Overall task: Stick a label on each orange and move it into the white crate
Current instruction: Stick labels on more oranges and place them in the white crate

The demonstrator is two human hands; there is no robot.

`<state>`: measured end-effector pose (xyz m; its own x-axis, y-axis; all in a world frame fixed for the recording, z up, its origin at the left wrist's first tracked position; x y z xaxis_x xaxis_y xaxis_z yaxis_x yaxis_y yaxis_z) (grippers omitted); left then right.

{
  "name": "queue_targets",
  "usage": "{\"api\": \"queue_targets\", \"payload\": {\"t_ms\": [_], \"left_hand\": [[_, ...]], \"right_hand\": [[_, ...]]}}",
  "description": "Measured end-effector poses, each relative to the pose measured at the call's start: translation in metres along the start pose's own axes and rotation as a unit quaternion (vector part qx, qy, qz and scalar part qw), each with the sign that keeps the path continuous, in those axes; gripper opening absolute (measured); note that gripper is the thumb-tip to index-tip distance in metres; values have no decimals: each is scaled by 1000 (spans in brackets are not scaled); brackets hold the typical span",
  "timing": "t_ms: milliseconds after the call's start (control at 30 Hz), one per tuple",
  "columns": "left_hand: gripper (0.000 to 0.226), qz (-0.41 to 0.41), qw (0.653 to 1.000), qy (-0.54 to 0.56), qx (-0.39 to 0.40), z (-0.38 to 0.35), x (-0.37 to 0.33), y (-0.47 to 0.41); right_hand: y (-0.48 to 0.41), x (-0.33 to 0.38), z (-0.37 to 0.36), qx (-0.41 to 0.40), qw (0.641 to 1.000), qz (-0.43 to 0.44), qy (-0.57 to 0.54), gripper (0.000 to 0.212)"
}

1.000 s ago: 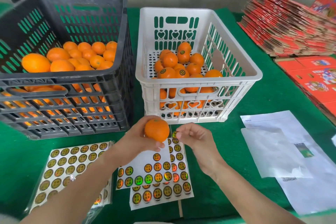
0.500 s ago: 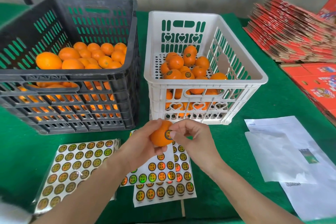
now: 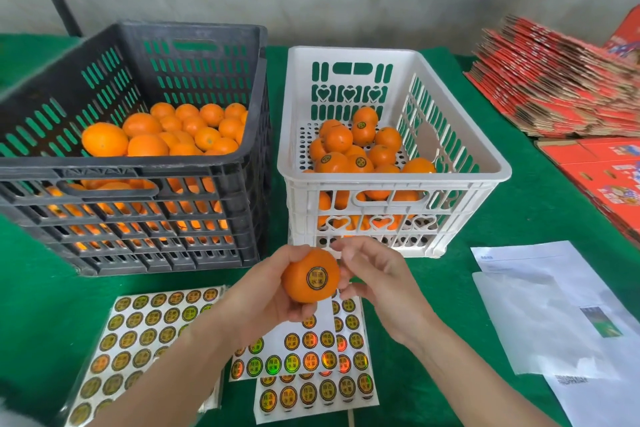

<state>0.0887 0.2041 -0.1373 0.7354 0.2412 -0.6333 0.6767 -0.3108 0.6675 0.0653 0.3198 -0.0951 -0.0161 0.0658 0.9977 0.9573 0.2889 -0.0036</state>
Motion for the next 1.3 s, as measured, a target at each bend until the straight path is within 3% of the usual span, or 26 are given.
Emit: {"api": "queue_targets", "payload": {"t_ms": [100,200,267,333,400,467,533,600,633,700,767,833,900,1067,1200,1300], "left_hand": [[62,-13,1000,-25,-10,-4,-10,7],[53,-81,993,-87,9,-21,-37,27],[55,-168,964,-204,-36,-27,-77,49],[52,-303,884,-326,-144,-23,-135,75],[36,-412,767,-387,-303,0,-190,102],[13,-412,666,-423,-456,36,-227,110],[12,-320,624,-481,-526,74,-243,93],[8,-260,621,-515,-530,99,-244,74],[6,-253,620,-524,-527,101,-243,70],[8,-259,617,-529,-522,99,-243,65],[12,-256,622,-526,-520,97,-242,62],[12,-251,629,-520,-521,95,-243,61],[12,-245,630,-527,-514,89,-243,56],[16,-233,642,-512,-520,89,-242,57],[25,-232,698,-464,-493,109,-247,66],[30,-216,668,-486,-521,131,-252,84]], "right_hand": [[4,25,-9,34,988,86,122,37],[8,64,-38,88,924,227,294,61],[-1,97,-38,51,900,310,303,62],[-26,124,-22,-3,902,329,278,60],[-66,139,0,-33,911,289,291,60],[-116,142,26,-39,898,234,370,57],[-169,138,56,-37,875,190,444,49],[-214,118,88,-13,847,105,521,31],[-229,104,101,16,815,56,577,23],[-249,72,128,82,729,-30,679,27],[-255,44,153,111,681,-83,719,32],[-258,24,170,118,709,-111,686,40],[-257,10,168,153,710,-126,676,45],[-265,39,150,80,684,-39,724,57],[-250,125,67,-35,761,241,601,35],[-212,175,-36,10,765,395,509,19]]}}
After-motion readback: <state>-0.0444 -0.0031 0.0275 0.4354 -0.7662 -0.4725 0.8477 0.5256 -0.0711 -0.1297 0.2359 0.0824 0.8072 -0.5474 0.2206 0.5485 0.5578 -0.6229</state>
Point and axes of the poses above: each hand's wrist, its own y-axis away from the middle knuckle, its own z-axis out of the back of the hand, x = y × z, the point moved 10 cm from there along -y, towards the middle knuckle, and after that the axes turned 11 degrees about z, right-handed, at the moved point
